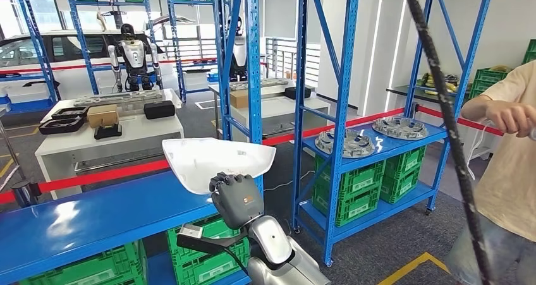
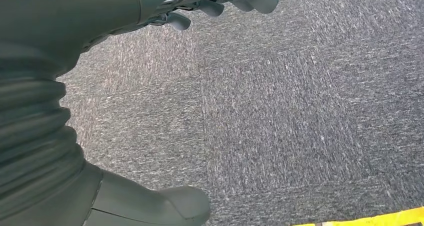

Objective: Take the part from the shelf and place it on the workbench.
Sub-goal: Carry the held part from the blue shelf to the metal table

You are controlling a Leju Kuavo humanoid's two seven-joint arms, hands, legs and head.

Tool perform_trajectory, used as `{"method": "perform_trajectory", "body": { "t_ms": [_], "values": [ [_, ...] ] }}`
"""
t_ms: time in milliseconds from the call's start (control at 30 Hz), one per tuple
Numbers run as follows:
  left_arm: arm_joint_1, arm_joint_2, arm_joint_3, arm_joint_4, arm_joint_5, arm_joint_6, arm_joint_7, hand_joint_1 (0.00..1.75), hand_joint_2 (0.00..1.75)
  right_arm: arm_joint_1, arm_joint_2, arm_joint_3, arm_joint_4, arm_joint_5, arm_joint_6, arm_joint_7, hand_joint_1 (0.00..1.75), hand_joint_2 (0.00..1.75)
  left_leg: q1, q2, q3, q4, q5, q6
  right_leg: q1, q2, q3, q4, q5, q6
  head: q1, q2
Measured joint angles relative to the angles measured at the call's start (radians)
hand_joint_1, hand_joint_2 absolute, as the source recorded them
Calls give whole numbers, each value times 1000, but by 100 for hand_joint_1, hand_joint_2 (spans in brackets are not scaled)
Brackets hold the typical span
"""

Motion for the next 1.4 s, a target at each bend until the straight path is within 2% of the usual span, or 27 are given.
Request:
{"method": "perform_trajectory", "body": {
  "t_ms": [167,267,333,400,467,500,533,567,633,667,700,733,800,833,867,900,933,1000,1033,1067,1100,1167,1200,1233,1300,1333,1400],
  "values": [
    [0,0,0,0,0,0,-1,0,175,2,0,0,0,1,5,-6,159,175,0,0,-1,-1,3,-4,1,0,-2,2,1,-1,0,0],
    [-1,1,0,0,0,-1,-1,0,175,2,2,0,-3,3,7,-7,159,175,-3,-2,-3,-4,0,10,-4,-3,0,-6,4,7,-1,0],
    [-2,1,0,0,-2,-2,-1,0,175,3,3,-1,-10,4,4,-6,159,175,3,-3,10,-30,11,20,-4,-3,1,-4,-2,15,-1,0],
    [-5,0,-1,0,-4,-4,-1,0,175,5,4,-2,-14,6,-1,-6,159,175,13,-6,20,-54,25,21,-6,-1,-28,65,-50,27,1,0],
    [-7,-1,-3,0,-5,-5,-1,0,175,12,4,-2,-14,8,-3,-6,159,175,16,-14,16,-56,29,19,-16,1,-88,194,-120,42,3,0],
    [-6,-1,-4,0,-6,-6,-1,0,175,18,3,-2,-14,9,-4,-6,159,175,19,-20,12,-54,31,16,-23,1,-111,242,-136,49,4,0],
    [-6,-1,-6,0,-10,-6,0,0,175,24,2,-2,-14,9,-4,-6,159,175,24,-27,7,-52,33,11,-30,1,-117,256,-134,56,4,0],
    [-6,-2,-9,1,-14,-8,1,0,175,27,1,-2,-15,9,-5,-5,159,175,30,-36,1,-47,35,4,-38,2,-103,229,-113,64,5,0],
    [-7,-2,-17,0,-24,-12,5,0,175,30,-2,-3,-15,10,-5,-5,159,175,42,-54,-17,-28,36,-15,-53,19,-38,103,-54,81,6,0],
    [-8,-1,-21,0,-27,-14,6,0,175,32,-2,-4,-16,10,-6,-6,159,175,44,-63,-26,-16,34,-26,-57,33,-14,53,-37,81,8,0],
    [-9,-1,-23,-1,-28,-15,7,0,175,34,-2,-4,-18,11,-6,-7,159,175,44,-70,-34,-8,34,-36,-58,42,-3,29,-29,75,6,0],
    [-9,-1,-25,-1,-29,-17,8,0,175,36,-2,-4,-19,12,-6,-7,159,175,43,-77,-38,-5,36,-45,-55,47,-6,31,-31,63,5,0],
    [-7,-2,-26,-1,-30,-19,8,0,175,38,-1,-5,-25,13,-7,-6,159,175,45,-85,-44,-14,45,-60,-52,31,-14,39,-26,34,1,0],
    [-5,-2,-26,0,-30,-19,8,0,175,37,0,-6,-28,13,-8,-5,159,175,45,-75,-49,-10,42,-63,-51,24,-16,40,-22,24,0,0],
    [-4,-1,-26,0,-30,-20,8,0,175,37,2,-8,-31,13,-8,-4,159,175,44,-58,-60,14,26,-63,-50,15,-18,39,-17,14,-2,0],
    [-5,-1,-26,0,-30,-20,8,0,175,37,2,-10,-33,14,-9,-4,159,175,40,-37,-81,62,-4,-59,-48,6,-20,38,-13,7,-5,0],
    [-6,-1,-26,0,-30,-20,7,0,175,38,2,-12,-34,16,-9,-4,159,175,36,-19,-108,134,-46,-54,-43,-3,-22,38,-11,2,-7,0],
    [-7,-2,-26,0,-29,-21,6,0,175,43,2,-17,-34,17,-9,-3,159,175,28,-8,-159,277,-116,-47,-33,-25,-27,38,-9,-4,-8,0],
    [-6,-2,-26,0,-28,-21,6,0,175,46,1,-18,-34,18,-9,-4,159,175,24,-8,-165,310,-129,-42,-29,-36,-29,38,-9,-5,-8,0],
    [-5,-2,-26,0,-27,-21,6,0,175,48,1,-18,-34,19,-9,-4,159,175,19,-7,-149,301,-125,-35,-25,-47,-30,38,-9,-6,-8,0],
    [-5,-2,-26,0,-26,-21,5,0,175,49,1,-18,-35,19,-9,-4,159,175,13,-1,-115,256,-106,-26,-22,-59,-30,38,-10,-7,-8,0],
    [-7,-2,-26,0,-23,-21,2,0,175,48,0,-20,-38,20,-9,-3,159,175,-5,40,-30,125,-74,-5,-15,-81,-29,39,-13,-5,-8,0],
    [-9,-2,-26,0,-21,-21,0,0,175,48,-1,-20,-41,21,-8,-3,159,175,-12,59,-3,79,-67,3,-10,-92,-28,39,-14,-2,-7,0],
    [-10,-3,-26,0,-18,-21,-3,0,175,47,-3,-21,-42,22,-7,-3,159,175,-18,70,10,55,-68,9,-6,-102,-27,39,-16,2,-6,0],
    [-6,-4,-26,0,-16,-21,-8,0,175,47,-5,-22,-45,26,-4,-3,159,175,-19,50,10,48,-67,18,-3,-124,-23,35,-19,10,-3,0],
    [-4,-5,-26,0,-15,-21,-10,0,175,46,-7,-22,-47,28,-3,-3,159,175,-17,37,10,45,-65,23,-5,-120,-22,38,-24,16,-2,0],
    [-2,-6,-26,0,-13,-22,-14,0,175,43,-12,-22,-50,30,-3,-5,159,175,-11,13,11,40,-61,33,-11,-73,-41,90,-58,28,1,0]
  ]
}}
